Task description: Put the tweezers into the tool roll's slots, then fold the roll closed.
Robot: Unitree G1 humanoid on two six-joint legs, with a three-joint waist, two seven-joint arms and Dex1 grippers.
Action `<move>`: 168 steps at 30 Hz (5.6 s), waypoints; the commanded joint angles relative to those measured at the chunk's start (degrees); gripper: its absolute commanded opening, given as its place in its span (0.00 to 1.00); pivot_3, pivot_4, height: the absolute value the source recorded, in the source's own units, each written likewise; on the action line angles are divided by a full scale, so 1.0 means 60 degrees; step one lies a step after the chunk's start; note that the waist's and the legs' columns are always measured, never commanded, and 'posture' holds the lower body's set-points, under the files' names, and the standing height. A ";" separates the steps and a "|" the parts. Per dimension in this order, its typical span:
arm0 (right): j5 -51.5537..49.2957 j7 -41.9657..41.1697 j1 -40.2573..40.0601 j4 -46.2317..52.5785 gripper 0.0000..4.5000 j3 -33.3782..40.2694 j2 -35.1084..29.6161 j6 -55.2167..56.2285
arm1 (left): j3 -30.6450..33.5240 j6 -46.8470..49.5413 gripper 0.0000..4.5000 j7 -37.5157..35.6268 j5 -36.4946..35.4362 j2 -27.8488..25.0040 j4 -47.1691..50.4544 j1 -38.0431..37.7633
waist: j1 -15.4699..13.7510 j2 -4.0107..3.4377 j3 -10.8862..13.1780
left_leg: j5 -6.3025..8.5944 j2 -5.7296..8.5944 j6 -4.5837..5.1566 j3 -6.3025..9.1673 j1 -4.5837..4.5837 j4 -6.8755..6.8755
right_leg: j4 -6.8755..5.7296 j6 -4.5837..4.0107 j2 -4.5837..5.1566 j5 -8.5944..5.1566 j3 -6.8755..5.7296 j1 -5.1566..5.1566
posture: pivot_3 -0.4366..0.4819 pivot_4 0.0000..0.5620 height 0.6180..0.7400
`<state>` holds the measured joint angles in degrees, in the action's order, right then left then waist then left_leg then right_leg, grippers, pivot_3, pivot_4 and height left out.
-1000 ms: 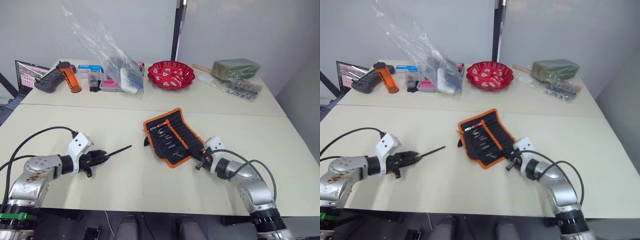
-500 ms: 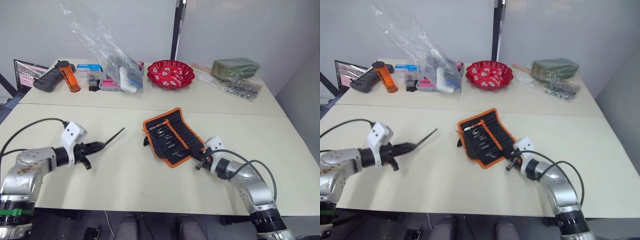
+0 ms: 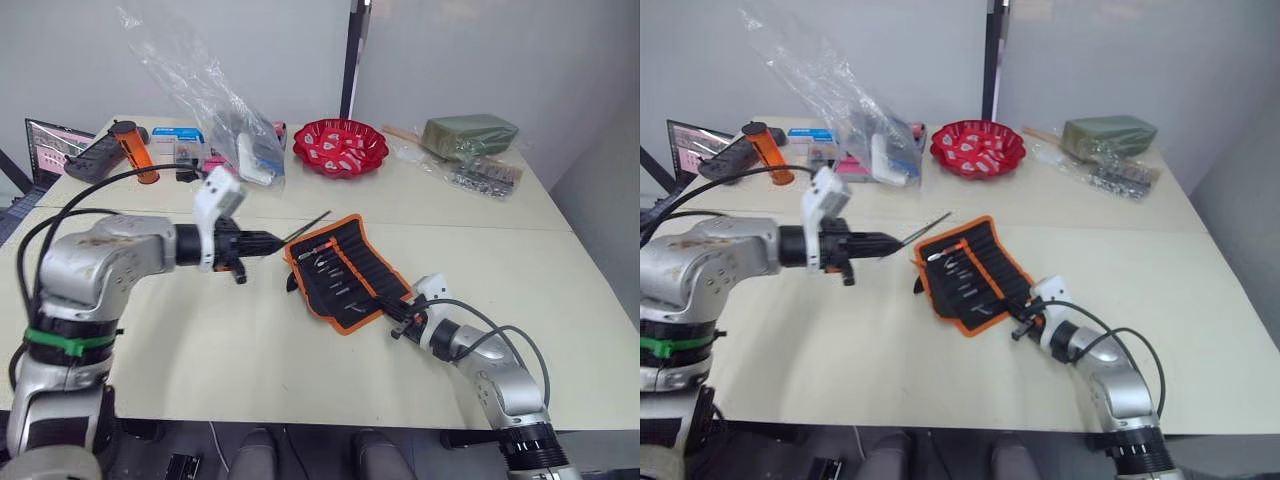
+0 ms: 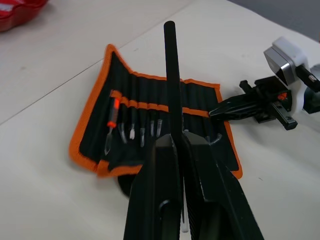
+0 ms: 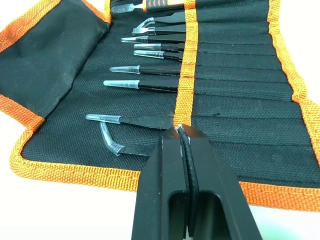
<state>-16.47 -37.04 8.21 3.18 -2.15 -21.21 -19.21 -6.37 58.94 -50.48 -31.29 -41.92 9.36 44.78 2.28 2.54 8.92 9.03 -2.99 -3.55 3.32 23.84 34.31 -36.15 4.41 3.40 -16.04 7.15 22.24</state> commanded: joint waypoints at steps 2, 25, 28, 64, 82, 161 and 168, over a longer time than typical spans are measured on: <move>0.0250 0.0347 -0.0200 -0.0358 0.00 0.0084 -0.0065 -0.0230 | -0.1099 -0.0493 0.01 0.0042 0.0915 0.0520 -0.0810 0.0985 | 0.0001 0.0000 0.0000 | 0.0000 0.0001 0.0000 0.0000 0.0000 0.0000 | 0.0000 0.0003 0.0000 0.0002 0.0001 0.0000 | 0.48 0.27 1.00; 0.0324 0.0443 -0.0071 -0.0457 0.00 -0.0124 -0.0063 -0.0274 | -0.3759 0.1571 0.01 0.0359 0.2159 0.1870 -0.0277 0.0787 | 0.0041 -0.0008 0.0001 | 0.0000 0.0005 0.0001 0.0011 0.0018 0.0051 | -0.0018 0.0028 -0.0003 0.0006 0.0005 -0.0005 | 0.48 0.27 1.00; 0.0324 0.0437 -0.0049 -0.0477 0.00 -0.0133 -0.0065 -0.0273 | -0.3668 0.1810 0.01 0.0620 0.2171 0.1981 -0.0275 0.0680 | 0.0039 -0.0008 0.0001 | 0.0000 0.0005 0.0001 0.0012 0.0018 0.0058 | -0.0020 0.0028 -0.0003 0.0006 0.0005 -0.0006 | 0.48 0.27 1.00; 0.0351 0.0545 -0.0103 -0.0417 0.00 -0.0269 0.0018 -0.0269 | -0.3799 0.0092 0.01 0.1520 0.3373 0.3946 -0.2895 0.1512 | 0.0032 -0.0010 0.0000 | -0.0001 0.0009 0.0002 0.0012 0.0024 0.0086 | -0.0031 0.0038 -0.0004 0.0017 0.0009 -0.0010 | 0.48 0.27 1.00; 0.0312 0.0627 -0.0173 -0.0236 0.00 -0.0295 -0.0030 -0.0347 | -0.3778 -0.2051 0.01 0.0969 0.4310 0.4681 -0.4738 0.1689 | 0.0002 -0.0011 -0.0001 | -0.0001 0.0022 0.0002 0.0018 0.0039 0.0101 | -0.0028 0.0054 -0.0002 0.0027 0.0015 -0.0013 | 0.48 0.27 1.00; 0.1556 0.0060 0.2597 0.1051 0.01 -0.2850 0.0540 -0.0963 | 0.2110 -0.8391 1.00 -0.2167 0.2321 -0.0564 -0.1751 -0.4995 | 0.0037 -0.0103 0.0132 | -0.0004 0.0005 0.0004 0.0018 0.0113 0.0086 | -0.0161 -0.0002 -0.0010 -0.0001 0.0004 0.0139 | 0.48 0.27 1.00; 0.0991 -0.1037 0.2263 0.1502 0.01 -0.2564 -0.0210 -0.1026 | 0.1640 -0.8476 1.00 -0.2550 0.2188 -0.0299 -0.2535 -0.4027 | 0.0037 -0.0103 0.0132 | -0.0004 0.0006 0.0005 0.0018 0.0118 0.0087 | -0.0163 -0.0003 -0.0011 0.0000 0.0005 0.0140 | 0.48 0.27 1.00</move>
<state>-8.47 -41.22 22.43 9.54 -19.28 -21.60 -25.74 3.39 8.51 -65.02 -17.26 -43.97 -5.73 19.65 2.50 1.93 9.71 9.00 -2.95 -3.52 3.44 24.56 34.83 -37.13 4.39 3.32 -16.04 7.18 23.07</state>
